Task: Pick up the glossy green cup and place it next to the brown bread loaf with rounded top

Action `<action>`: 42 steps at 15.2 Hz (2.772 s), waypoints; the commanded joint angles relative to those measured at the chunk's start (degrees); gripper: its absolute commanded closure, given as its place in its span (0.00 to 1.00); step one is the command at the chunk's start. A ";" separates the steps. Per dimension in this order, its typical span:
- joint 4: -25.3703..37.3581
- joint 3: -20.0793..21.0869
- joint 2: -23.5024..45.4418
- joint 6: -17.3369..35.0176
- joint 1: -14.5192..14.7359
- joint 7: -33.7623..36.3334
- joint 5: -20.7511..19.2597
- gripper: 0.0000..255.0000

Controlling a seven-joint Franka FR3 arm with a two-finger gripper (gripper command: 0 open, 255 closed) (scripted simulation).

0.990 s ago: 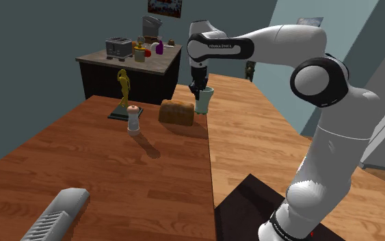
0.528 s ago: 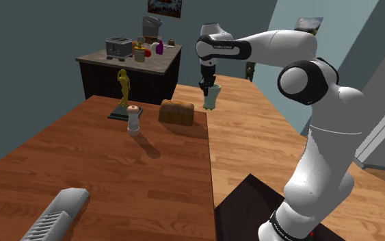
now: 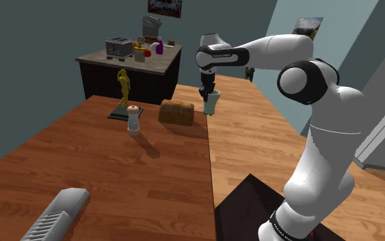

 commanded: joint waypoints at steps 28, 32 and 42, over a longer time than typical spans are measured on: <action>-13.68 -0.82 6.07 19.43 -0.23 4.11 -2.39 1.00; -14.60 -1.02 7.55 21.77 -0.16 4.75 -2.87 1.00; -14.62 -1.02 7.54 21.78 -0.16 4.75 -2.87 0.00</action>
